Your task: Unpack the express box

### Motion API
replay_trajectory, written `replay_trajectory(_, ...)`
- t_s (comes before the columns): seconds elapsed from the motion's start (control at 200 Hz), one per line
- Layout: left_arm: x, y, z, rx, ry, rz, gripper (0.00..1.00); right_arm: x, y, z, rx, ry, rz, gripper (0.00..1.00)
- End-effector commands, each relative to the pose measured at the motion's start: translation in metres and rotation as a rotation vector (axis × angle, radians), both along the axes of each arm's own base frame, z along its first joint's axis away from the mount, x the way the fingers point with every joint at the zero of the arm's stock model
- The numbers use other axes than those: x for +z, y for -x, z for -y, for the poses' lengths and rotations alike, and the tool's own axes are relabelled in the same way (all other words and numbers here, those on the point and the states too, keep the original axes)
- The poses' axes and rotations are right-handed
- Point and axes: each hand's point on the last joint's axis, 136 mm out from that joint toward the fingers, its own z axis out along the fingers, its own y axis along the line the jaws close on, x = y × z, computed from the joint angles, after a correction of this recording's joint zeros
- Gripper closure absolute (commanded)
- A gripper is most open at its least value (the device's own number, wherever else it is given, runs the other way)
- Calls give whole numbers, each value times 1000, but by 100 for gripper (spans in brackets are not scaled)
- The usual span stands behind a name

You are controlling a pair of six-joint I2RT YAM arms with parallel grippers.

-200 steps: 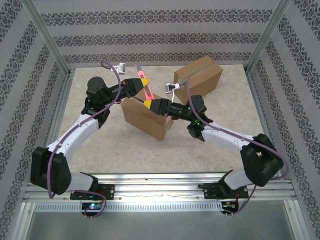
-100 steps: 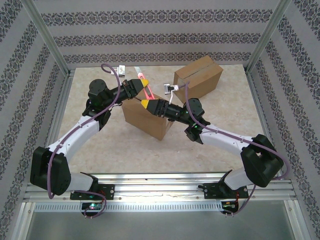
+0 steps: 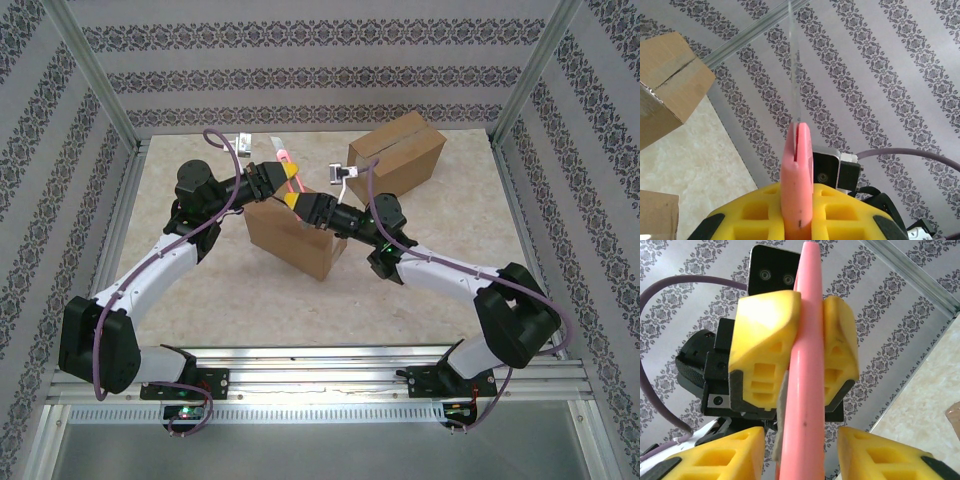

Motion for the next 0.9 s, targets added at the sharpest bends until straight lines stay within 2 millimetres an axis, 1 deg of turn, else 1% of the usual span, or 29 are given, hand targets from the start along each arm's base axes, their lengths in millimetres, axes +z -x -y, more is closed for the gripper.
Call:
replay_trajectory(0.0, 6, 14, 6, -48, 2, 18, 100, 26, -1, 2, 3, -55, 69, 59)
replay_trajectory(0.215, 5, 16, 7, -52, -2, 16, 100, 29, -3, 5, -3, -60, 72, 65)
replay_trajectory(0.35, 6, 15, 6, -47, -1, 20, 100, 26, -1, 6, -2, -58, 64, 68)
replay_trajectory(0.62, 10, 14, 6, -37, 0, 30, 100, 18, 2, 11, -5, -59, 40, 68)
replay_trajectory(0.784, 11, 13, 5, -32, -1, 36, 100, 14, 6, 13, -4, -58, 29, 66)
replay_trajectory(0.849, 10, 13, 6, -31, -1, 32, 100, 14, 6, 15, -8, -58, 28, 67)
replay_trajectory(0.894, 11, 13, 5, -30, 0, 34, 100, 14, 7, 16, -10, -59, 28, 69)
